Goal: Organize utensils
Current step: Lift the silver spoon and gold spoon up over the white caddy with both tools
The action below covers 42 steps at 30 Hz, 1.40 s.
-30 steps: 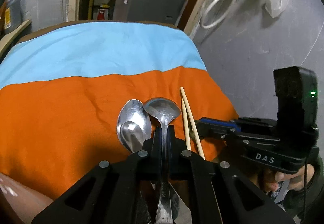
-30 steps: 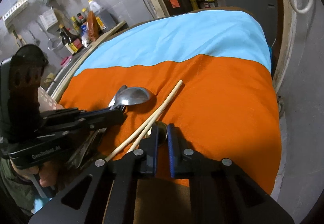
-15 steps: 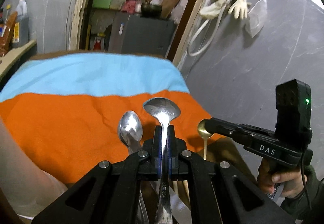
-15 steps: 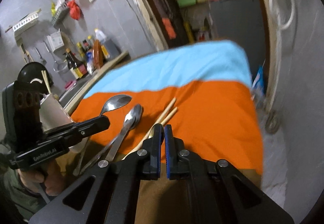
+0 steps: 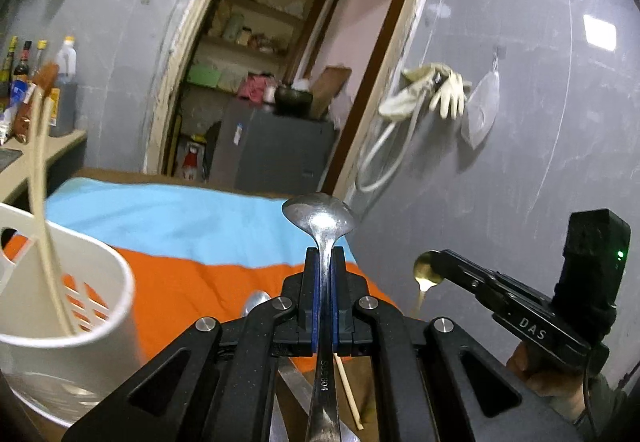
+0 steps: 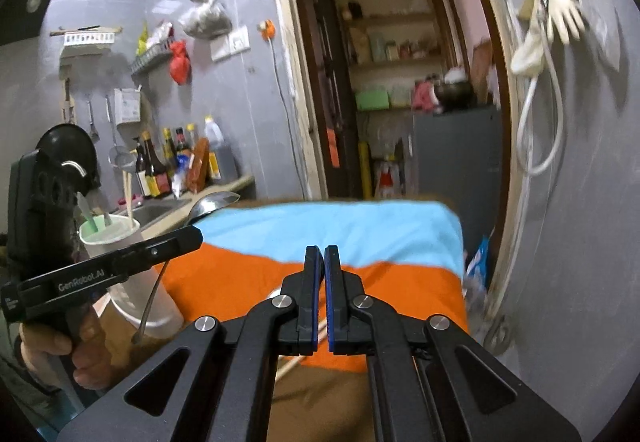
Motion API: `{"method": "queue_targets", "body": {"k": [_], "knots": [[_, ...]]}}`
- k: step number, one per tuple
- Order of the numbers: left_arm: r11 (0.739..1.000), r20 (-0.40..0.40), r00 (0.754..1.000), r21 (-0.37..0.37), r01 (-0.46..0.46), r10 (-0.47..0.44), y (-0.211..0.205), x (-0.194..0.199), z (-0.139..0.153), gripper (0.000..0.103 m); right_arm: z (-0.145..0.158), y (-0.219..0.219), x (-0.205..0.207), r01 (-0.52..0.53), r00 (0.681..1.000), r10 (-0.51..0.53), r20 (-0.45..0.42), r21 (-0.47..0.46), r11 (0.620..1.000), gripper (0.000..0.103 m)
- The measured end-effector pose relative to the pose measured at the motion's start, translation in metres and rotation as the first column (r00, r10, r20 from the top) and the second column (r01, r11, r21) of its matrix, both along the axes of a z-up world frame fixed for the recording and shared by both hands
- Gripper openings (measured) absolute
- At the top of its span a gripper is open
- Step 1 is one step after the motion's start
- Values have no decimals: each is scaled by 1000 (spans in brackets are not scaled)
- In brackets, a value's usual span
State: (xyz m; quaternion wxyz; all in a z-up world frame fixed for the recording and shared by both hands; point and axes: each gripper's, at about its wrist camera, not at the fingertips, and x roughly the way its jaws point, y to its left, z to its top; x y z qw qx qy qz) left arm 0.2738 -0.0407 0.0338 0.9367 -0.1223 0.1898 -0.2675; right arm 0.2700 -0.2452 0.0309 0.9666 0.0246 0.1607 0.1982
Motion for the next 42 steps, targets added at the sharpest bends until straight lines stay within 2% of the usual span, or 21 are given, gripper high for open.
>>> {"method": "queue_targets", "body": {"k": [5,14,23,26,30,35,42], "knots": [[998,35,999,-43,-37,38,18,-4,13,3,21,15,-9,-2,996,4,84,-16,1000,1],[987,111,985,-101,-121,132,66,-13,47,3,58,52,-9,-57,981,60,184,-20,998,1],[966,176,952,-106,-236,252,133,-22,74,3,89,111,-7,-130,953,130,275,-19,991,1],[954,191,937,-132,-270,292,158,-21,80,3,94,131,-5,-135,943,139,302,-33,990,1],[932,206,913,-168,-322,353,190,-17,81,3,92,155,1,-132,940,148,308,-70,989,1],[907,212,888,-206,-368,408,222,-11,67,3,81,172,5,-123,940,154,304,-116,986,1],[880,221,859,-231,-414,462,241,-10,40,3,66,187,7,-124,941,166,294,-158,980,1]]}}
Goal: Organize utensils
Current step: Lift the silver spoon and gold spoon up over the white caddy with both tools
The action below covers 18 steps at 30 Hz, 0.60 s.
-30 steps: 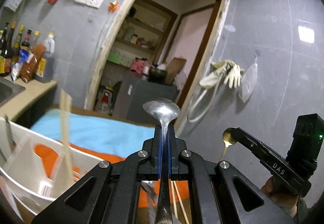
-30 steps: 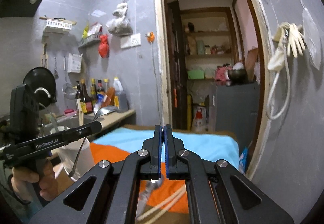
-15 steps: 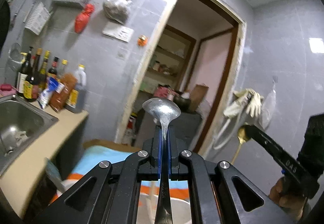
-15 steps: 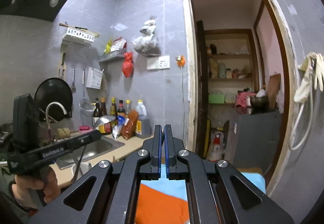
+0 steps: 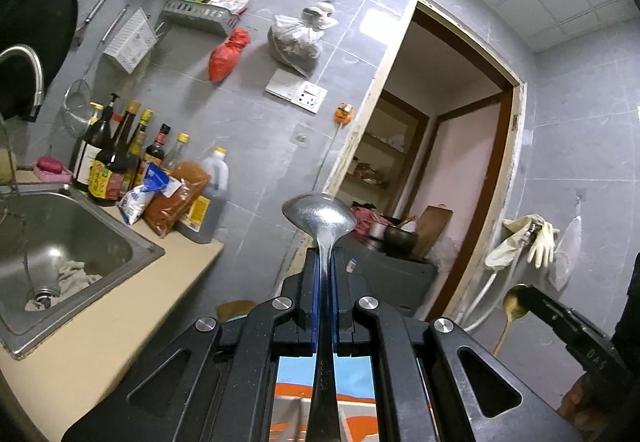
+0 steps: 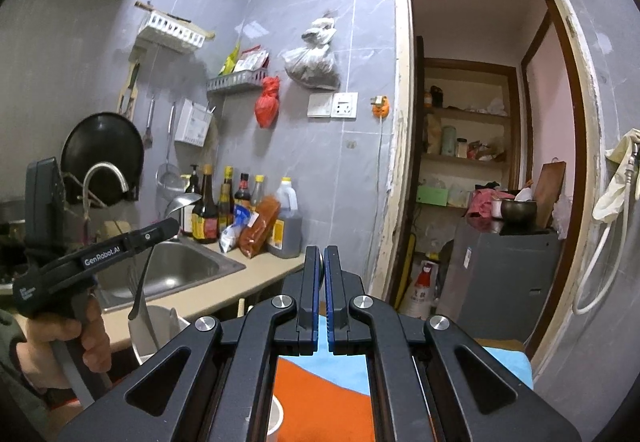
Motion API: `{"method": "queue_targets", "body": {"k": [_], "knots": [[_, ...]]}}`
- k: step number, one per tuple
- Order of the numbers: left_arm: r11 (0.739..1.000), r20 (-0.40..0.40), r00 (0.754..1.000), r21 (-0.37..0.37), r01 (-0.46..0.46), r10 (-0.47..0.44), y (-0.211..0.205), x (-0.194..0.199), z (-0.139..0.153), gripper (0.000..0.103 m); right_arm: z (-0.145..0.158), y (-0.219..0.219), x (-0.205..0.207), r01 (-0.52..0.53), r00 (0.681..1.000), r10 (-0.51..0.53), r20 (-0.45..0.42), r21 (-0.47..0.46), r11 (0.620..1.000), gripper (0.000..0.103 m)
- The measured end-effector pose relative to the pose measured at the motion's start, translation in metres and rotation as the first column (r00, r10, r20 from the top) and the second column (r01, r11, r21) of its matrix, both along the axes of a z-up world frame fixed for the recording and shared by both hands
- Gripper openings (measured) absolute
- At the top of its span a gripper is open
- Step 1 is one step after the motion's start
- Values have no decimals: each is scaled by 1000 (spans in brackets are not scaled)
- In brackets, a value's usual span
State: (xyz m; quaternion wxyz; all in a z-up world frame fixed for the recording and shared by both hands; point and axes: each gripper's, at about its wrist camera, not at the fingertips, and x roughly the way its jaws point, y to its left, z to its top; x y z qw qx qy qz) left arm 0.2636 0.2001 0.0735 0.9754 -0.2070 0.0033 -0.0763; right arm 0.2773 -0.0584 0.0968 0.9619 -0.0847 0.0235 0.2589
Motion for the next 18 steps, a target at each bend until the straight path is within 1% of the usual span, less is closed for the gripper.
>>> {"method": "queue_targets", "body": {"k": [3,8,11,18], "knots": [[1000,14,1000,2,-13,13,-2,0,-7,3,-7,6,0,8,1000,-8,7,-14,1000,1],[999,52,998,35,-33,31,-11,-2,-10,3,-14,13,1,26,999,-25,27,-42,999,1],[997,76,995,55,-62,58,-17,-5,-13,3,-18,16,1,32,999,-31,35,-52,998,1],[987,118,988,114,-111,98,-32,-15,-27,3,-28,20,1,26,999,-25,21,-69,997,1]]}}
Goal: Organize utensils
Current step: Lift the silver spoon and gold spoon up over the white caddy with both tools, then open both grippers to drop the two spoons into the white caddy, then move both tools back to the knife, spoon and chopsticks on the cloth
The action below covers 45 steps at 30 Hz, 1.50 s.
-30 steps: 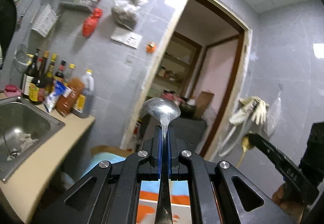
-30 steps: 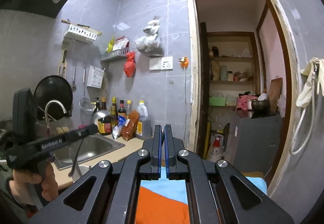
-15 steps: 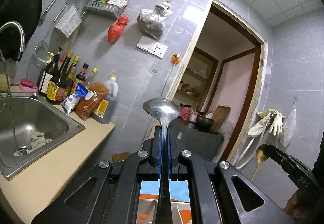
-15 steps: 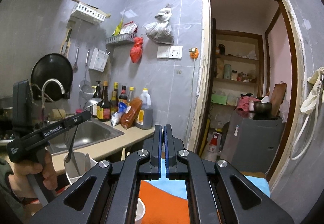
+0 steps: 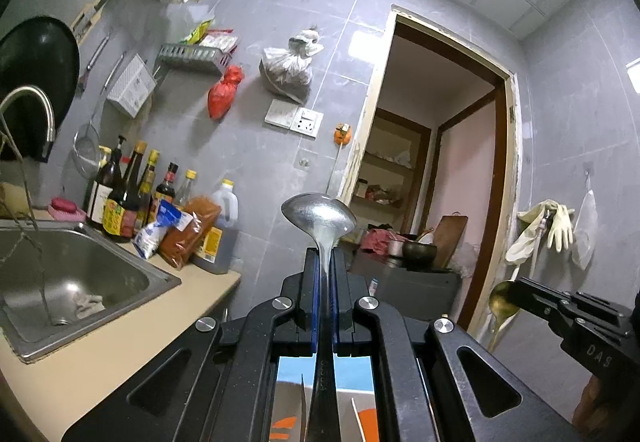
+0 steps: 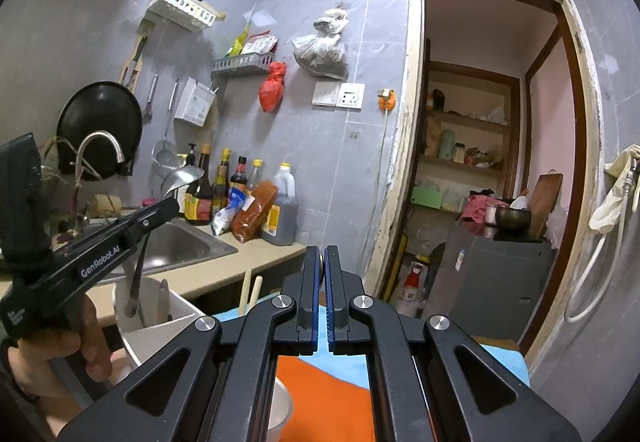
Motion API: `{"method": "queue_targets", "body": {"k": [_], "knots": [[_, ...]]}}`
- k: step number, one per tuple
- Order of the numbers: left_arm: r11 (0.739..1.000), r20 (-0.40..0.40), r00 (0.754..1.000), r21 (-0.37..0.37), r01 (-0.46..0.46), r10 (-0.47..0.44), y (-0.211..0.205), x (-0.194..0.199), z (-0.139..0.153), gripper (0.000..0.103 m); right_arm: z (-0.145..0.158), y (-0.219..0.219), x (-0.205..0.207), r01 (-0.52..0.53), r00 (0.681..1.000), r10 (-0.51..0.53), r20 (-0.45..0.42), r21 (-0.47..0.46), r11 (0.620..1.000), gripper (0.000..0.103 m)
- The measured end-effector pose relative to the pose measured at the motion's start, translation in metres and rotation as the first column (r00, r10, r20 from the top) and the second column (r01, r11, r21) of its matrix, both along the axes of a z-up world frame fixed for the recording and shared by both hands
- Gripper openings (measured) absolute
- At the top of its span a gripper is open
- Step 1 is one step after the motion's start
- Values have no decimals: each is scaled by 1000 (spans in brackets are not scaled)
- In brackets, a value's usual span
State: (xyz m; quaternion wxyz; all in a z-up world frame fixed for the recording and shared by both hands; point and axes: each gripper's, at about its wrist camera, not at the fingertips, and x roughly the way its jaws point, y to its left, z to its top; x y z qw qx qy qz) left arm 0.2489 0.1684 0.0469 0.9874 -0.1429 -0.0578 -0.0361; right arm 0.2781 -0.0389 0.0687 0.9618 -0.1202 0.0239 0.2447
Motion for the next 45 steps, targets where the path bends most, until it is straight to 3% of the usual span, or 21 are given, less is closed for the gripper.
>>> {"method": "queue_targets", "body": {"k": [6,15,25,28,32,34,36,39,42,45], "knots": [[1000,-12,1000,16,-1,1,-4,-4,-8,3,-7,2,2,-21,999,21,-36,-1,1000,1],[998,-116,993,51,34,-28,-12,-8,-15,3,-15,4,1,-70,993,71,-97,6,998,2],[995,-179,979,27,101,-94,-14,-19,-10,37,-13,-7,4,-103,978,116,-175,81,991,7],[994,-186,977,16,109,-104,-14,-23,-4,42,-8,-15,3,-107,974,129,-186,121,987,15],[993,-207,972,6,118,-114,-17,-27,3,63,0,-30,-1,-97,974,128,-188,167,981,23],[992,-228,966,1,124,-120,-21,-29,6,73,4,-40,-3,-84,975,122,-188,195,977,32],[992,-240,964,8,124,-118,-28,-32,10,84,8,-52,-7,-65,978,107,-181,223,973,52],[992,-250,962,29,124,-113,-41,-37,15,94,13,-71,-13,-36,984,77,-161,241,970,63],[989,-246,962,54,135,-118,-56,-41,20,97,18,-92,-23,-8,992,41,-123,257,966,83],[985,-236,964,88,148,-124,-73,-44,25,98,21,-112,-30,15,995,12,-99,267,964,93]]}}
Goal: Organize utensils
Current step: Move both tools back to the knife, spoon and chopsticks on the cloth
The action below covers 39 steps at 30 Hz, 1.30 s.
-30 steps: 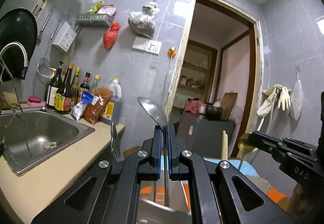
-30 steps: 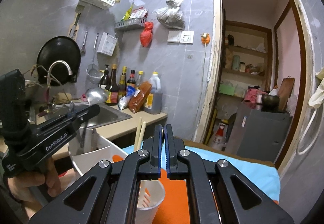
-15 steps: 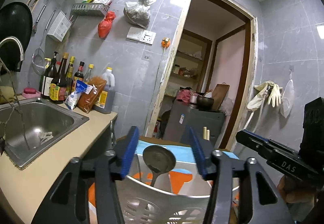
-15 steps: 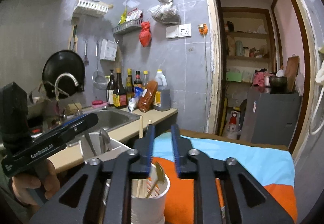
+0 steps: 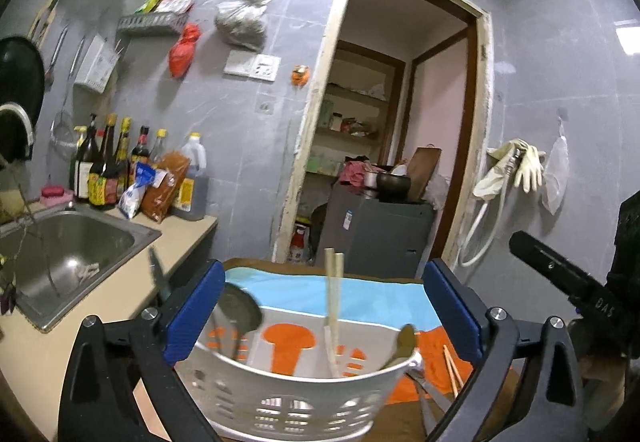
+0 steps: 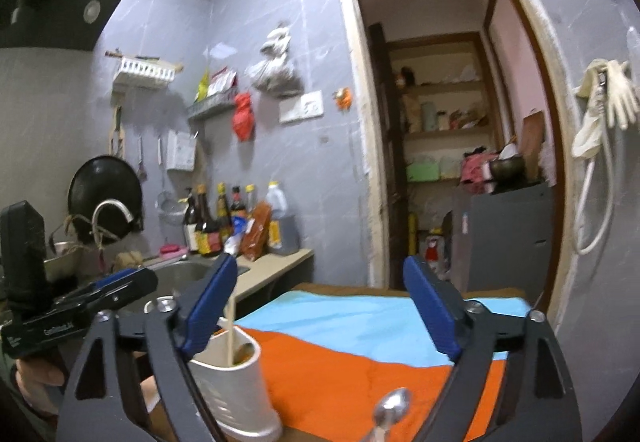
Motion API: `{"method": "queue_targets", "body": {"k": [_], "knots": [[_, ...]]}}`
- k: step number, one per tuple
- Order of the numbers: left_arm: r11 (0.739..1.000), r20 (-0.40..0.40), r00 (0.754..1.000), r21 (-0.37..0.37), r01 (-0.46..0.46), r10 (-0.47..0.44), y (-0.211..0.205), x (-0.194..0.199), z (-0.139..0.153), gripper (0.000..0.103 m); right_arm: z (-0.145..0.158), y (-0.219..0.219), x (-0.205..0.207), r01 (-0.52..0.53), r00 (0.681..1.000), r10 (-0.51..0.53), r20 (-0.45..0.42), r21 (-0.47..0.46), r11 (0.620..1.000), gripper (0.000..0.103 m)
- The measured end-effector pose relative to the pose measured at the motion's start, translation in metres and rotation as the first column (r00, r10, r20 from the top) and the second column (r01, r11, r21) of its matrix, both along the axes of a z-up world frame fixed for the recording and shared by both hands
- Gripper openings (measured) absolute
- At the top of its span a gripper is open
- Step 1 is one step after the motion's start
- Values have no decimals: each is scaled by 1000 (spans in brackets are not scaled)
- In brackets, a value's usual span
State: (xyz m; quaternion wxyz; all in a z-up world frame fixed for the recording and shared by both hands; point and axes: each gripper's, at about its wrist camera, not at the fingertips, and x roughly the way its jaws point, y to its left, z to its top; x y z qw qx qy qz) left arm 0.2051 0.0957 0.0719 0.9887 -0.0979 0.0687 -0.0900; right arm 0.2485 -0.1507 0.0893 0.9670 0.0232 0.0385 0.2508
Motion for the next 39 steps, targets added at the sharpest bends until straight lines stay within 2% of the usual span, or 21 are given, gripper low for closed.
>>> {"method": "queue_targets", "body": {"k": [4,12,19,27,34,37,39], "knots": [[999,20,999,40,27,-28,-24,-5,2,98,2,-26,-9,37,999,-37,24,14,999,103],[992,19,995,90,93,-95,-68,-5,1,99,-2,-67,-21,98,994,-98,37,0,995,103],[981,-14,989,124,148,-148,-105,0,-8,99,-9,-93,-25,140,990,-139,31,-39,989,103],[969,-92,977,143,204,-192,-138,7,-32,99,-30,-123,-15,170,984,-172,-48,-56,984,103],[944,-173,950,161,287,-259,-158,14,-52,98,-48,-142,-1,173,974,-179,-137,-61,983,102],[934,-208,939,176,310,-273,-165,19,-58,98,-55,-144,5,157,969,-166,-180,-63,986,96],[926,-241,928,182,331,-285,-170,23,-63,97,-61,-144,11,139,965,-150,-217,-65,988,88]]}}
